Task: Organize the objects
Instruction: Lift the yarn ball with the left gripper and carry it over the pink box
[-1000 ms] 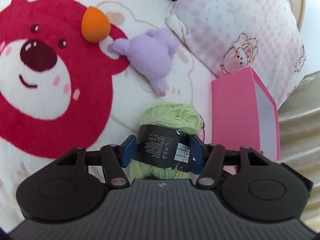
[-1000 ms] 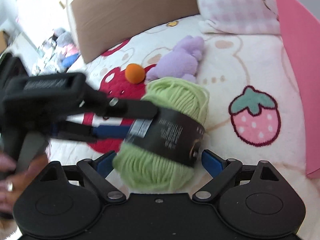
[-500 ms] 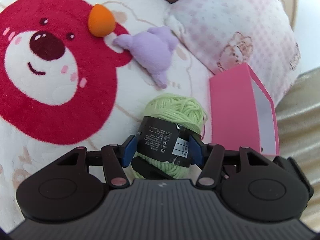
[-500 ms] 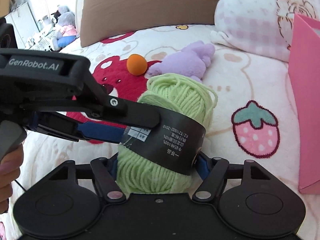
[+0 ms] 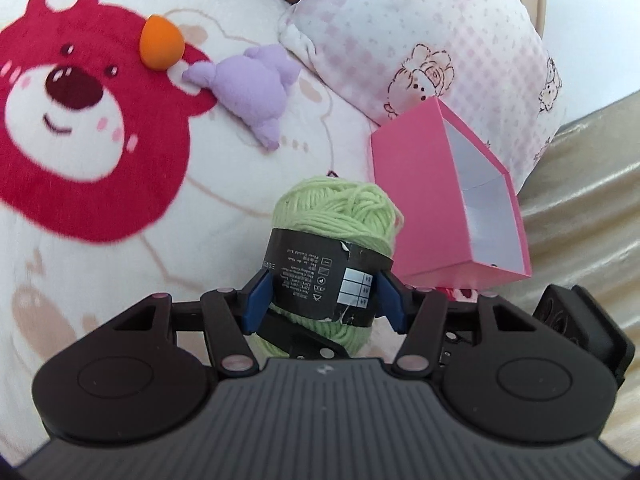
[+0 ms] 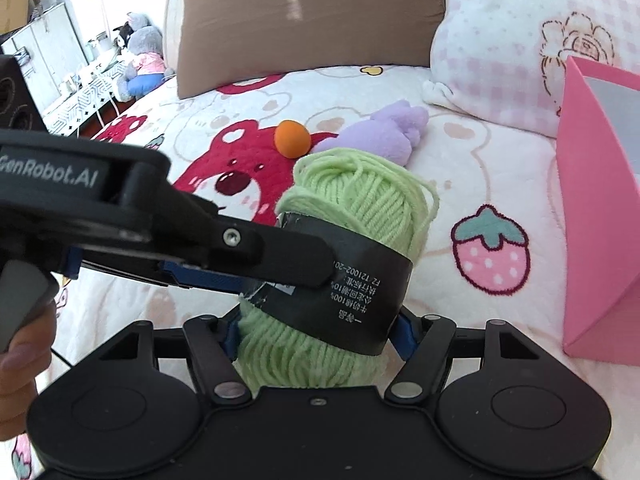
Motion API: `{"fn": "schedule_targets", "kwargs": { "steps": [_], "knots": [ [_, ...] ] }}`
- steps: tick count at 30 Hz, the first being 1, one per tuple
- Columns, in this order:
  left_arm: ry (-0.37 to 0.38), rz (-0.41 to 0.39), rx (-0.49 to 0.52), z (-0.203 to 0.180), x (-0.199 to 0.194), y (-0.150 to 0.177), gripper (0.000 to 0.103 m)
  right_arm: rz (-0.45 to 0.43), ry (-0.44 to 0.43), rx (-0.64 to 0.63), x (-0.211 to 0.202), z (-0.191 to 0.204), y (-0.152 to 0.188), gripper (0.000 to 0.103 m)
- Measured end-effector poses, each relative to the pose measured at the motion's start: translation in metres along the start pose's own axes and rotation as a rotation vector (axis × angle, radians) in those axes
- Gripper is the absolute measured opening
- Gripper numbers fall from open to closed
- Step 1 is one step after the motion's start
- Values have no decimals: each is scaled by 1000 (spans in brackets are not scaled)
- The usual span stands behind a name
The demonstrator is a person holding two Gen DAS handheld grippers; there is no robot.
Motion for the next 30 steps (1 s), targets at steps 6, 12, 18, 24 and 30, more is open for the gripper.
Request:
{"fn": "schedule_targets", "kwargs": {
  "steps": [6,12,18,24,30],
  "knots": [
    [24,42,-43,-14,-5,17,58,7,26,-26,-24,3,12,74],
    [60,58,2,-46,-23,32,58,-37,1,25,-63,4,16,74],
    [45,84,59,-74,-33,44,58,-27,-1,59,-92,5,17,75],
    [33,129,72,-96,-41,55,58,1,0,79,-116,5,21,75],
    [51,164,91,-120,-49,62,58,11,25,76,-141,5,21,76]
  ]
}}
Point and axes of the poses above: each gripper's, at about its wrist camera, not at the fingertips, and x roughly the way its jaws point, z to its left, y to its underside, the point moved 10 cm from there along x, roughly the way its jaws point, and after that the axes turned 3 degrees about z, right-handed, at the moved point
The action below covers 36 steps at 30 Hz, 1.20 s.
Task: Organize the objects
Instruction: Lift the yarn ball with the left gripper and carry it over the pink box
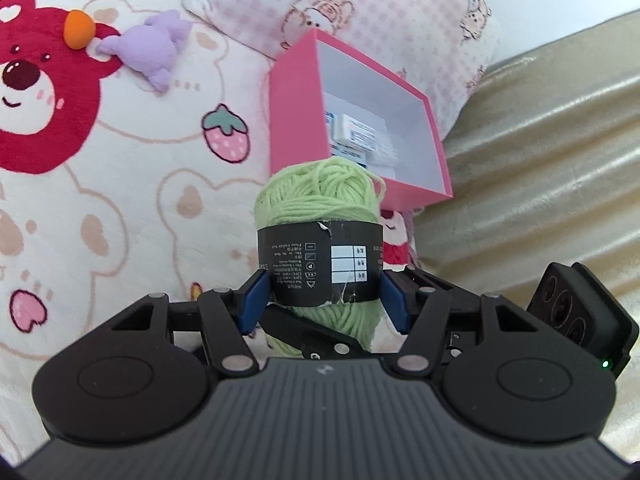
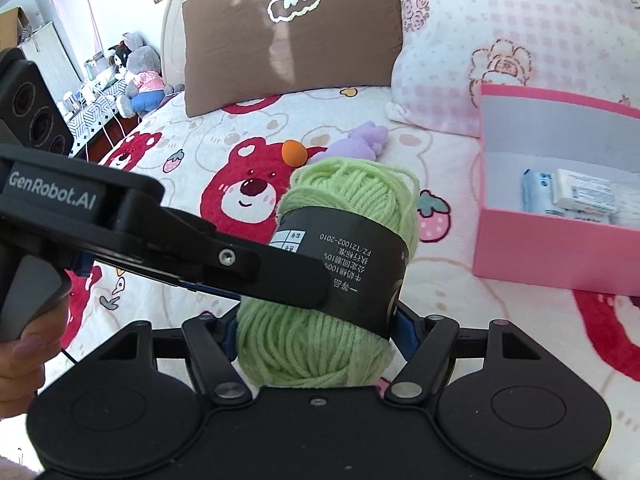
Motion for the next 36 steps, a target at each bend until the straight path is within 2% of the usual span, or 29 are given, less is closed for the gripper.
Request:
{"fn": "schedule_targets", "kwargs": {
  "steps": [3,7,24,36],
  "knots": [
    [22,26,-3,-11,-3,2,58,9,7,-1,-14,0,-2,76],
    [57,24,-13,-26,-7,1,58,-10,21,10,-30,-4,-5,77],
    [-6,84,155,-83,-3,-18,60,-69,86,-22,-59,-26,-21,77],
    [-7,90,229,-111,4,-40,60,-150,143,-44,-64,-37,-31,75]
  ]
}}
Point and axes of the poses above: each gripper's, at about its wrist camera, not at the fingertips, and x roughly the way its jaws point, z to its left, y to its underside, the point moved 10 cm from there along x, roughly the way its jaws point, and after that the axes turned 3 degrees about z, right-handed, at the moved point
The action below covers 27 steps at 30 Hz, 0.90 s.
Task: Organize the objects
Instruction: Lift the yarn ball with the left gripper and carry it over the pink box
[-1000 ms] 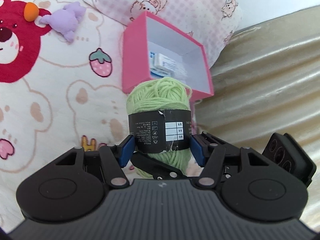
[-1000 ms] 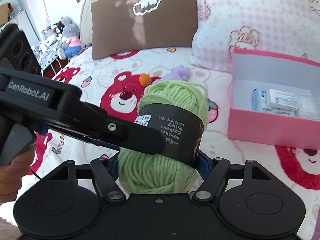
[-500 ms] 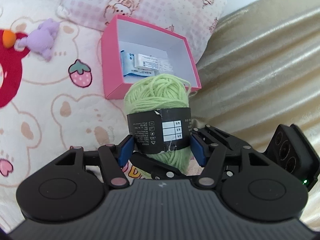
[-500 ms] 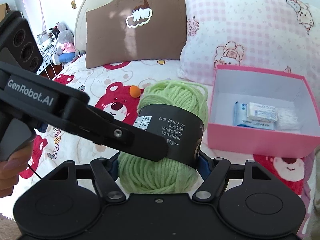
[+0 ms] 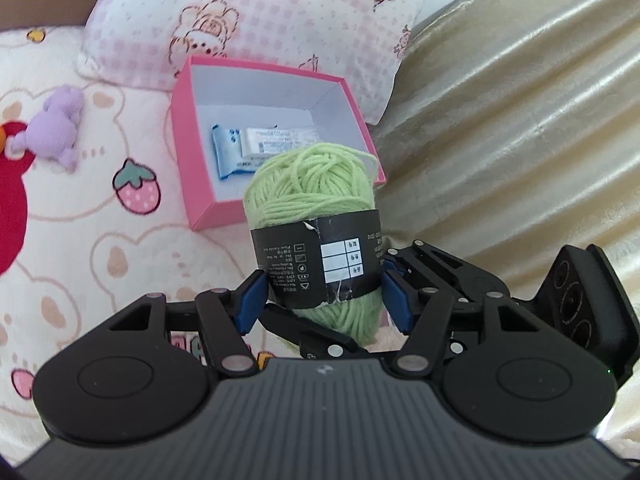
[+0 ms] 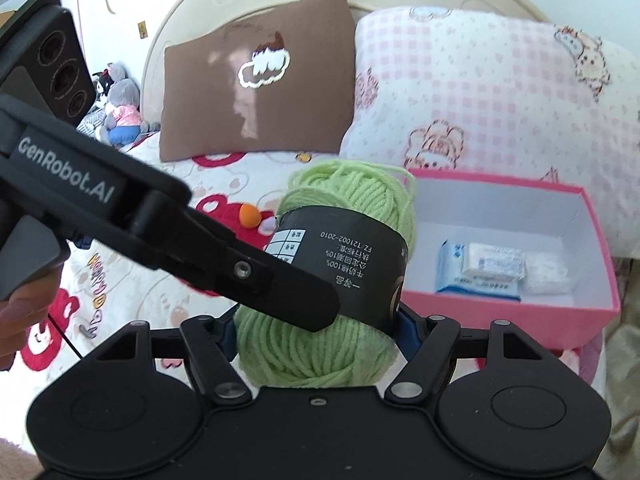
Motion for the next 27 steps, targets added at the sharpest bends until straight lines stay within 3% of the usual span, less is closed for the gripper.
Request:
{"fn": "schedule_targets", "kwargs": {
  "steps": [7,16,27],
  "knots": [
    [10,-18,27,-13,8,-39,60,-64,55,-67,0,-23,-29,75],
    [-26,3,31,-10,36,-92,61,-64,15,-76,29,-67,-59,75],
    [-119,72,-26,35,103,-119,62,-54,-47,36,99,-109,-48,73]
  ]
}}
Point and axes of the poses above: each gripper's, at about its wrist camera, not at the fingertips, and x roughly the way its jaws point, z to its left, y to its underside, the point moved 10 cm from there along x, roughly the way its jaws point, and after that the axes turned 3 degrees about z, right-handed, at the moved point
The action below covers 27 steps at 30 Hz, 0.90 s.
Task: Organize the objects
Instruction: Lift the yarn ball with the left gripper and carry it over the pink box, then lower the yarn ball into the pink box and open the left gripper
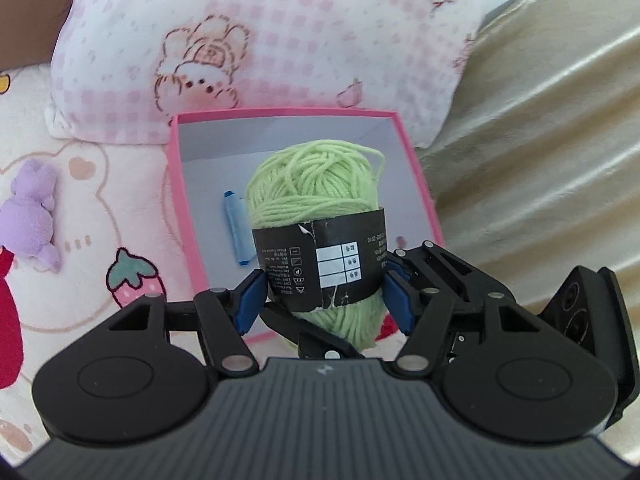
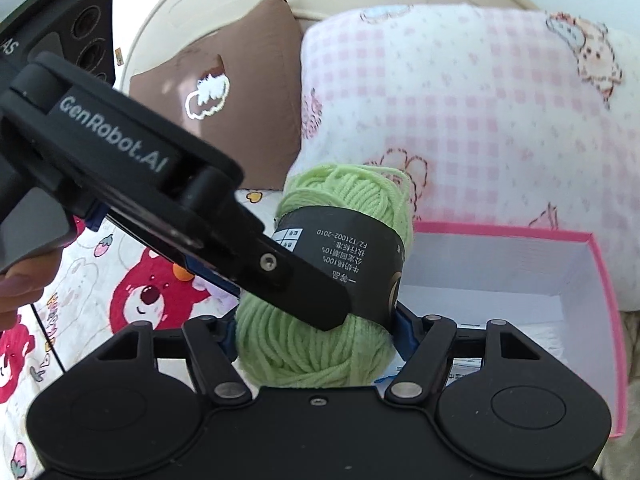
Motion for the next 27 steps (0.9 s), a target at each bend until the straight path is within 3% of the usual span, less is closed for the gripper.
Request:
{"fn": "schedule_targets", "kwargs": {
  "steps": [18,27],
  "knots": [
    [-43,39,-68,37,62,-8,63,89,4,26,55,-27,31,73],
    [-105,79,-22,36,78,-5,62,122,-29,82,65,-35,42,74]
  ]
}}
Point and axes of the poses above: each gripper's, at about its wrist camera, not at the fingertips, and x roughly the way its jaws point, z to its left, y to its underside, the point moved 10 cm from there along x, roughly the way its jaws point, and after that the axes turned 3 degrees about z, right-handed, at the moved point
